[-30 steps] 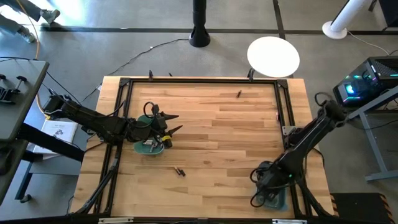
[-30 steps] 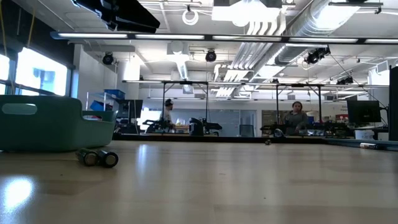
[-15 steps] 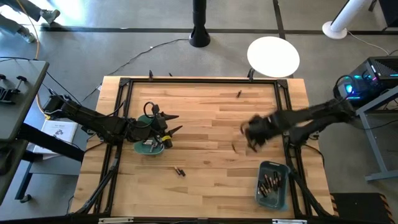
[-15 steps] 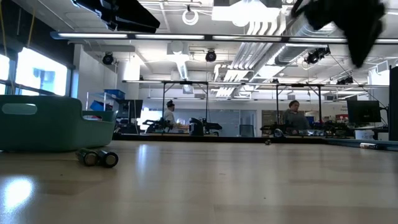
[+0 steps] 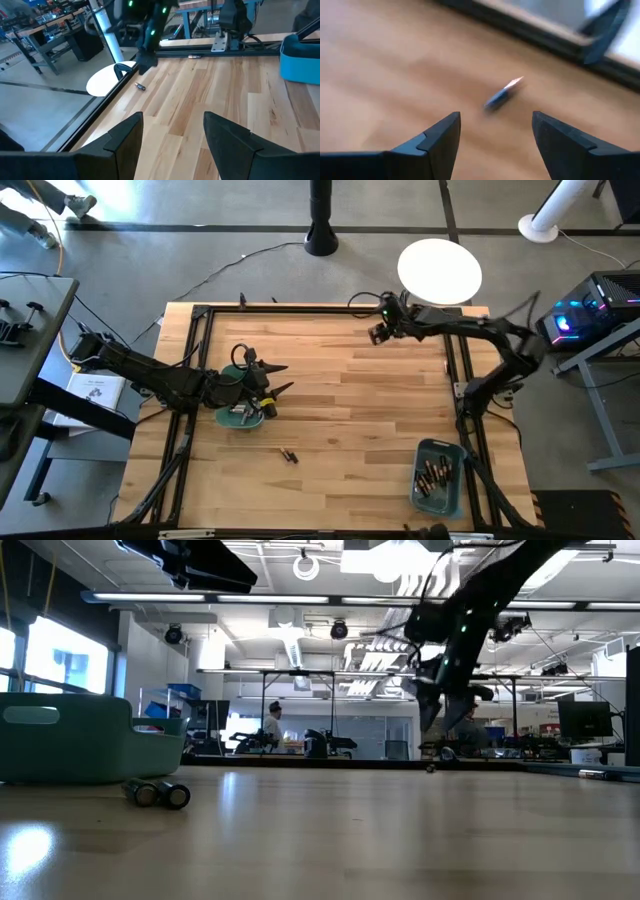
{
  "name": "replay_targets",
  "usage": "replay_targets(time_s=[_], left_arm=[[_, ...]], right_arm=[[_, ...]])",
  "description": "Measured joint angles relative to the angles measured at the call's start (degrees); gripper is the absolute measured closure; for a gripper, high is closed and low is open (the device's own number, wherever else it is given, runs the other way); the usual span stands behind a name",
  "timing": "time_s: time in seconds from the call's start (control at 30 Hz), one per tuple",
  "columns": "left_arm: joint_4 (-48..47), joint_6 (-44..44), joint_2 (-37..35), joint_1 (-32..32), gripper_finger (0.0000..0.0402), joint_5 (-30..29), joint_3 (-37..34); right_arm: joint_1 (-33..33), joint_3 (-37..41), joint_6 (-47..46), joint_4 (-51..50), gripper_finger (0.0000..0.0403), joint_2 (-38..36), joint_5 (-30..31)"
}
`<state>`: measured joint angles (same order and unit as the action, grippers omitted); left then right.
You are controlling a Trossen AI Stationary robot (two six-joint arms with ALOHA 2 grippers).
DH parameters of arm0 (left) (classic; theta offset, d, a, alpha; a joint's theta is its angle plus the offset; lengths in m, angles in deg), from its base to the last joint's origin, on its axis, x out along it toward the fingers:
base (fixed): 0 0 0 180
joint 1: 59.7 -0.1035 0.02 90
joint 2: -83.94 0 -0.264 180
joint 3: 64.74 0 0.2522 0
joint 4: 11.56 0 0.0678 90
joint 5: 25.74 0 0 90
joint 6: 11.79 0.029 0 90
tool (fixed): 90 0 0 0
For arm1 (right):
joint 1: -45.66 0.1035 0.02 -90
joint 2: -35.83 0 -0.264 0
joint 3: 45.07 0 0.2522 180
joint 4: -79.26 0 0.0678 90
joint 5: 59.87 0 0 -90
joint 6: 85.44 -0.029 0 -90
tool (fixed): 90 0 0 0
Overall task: Sort batteries
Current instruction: Put the black battery into the blue bin
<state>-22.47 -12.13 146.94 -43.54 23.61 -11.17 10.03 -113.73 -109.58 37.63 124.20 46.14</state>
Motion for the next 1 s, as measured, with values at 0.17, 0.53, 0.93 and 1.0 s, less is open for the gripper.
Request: replay_targets(time_s=[0.17,0.53,0.93,1.0], left_arm=[[-0.04,-0.01,0.0,0.0,0.0202,0.0,0.0],[-0.02,-0.02,0.0,0.0,0.0202,-0.02,0.0],[-0.02,-0.49,0.0,0.0,0.0202,-0.02,0.0],[-0.02,-0.5,0.0,0.0,0.0202,-0.02,0.0]], right_arm=[[-2.08,0.0,-3.15,6.08,0.0163,6.58,1.63],[-3.63,-3.34,-5.36,9.77,0.0178,17.53,2.12],[-3.3,-3.8,3.76,6.43,0.0333,17.49,-0.91],[-3.32,-3.82,4.72,6.2,0.0364,17.26,-1.53]])
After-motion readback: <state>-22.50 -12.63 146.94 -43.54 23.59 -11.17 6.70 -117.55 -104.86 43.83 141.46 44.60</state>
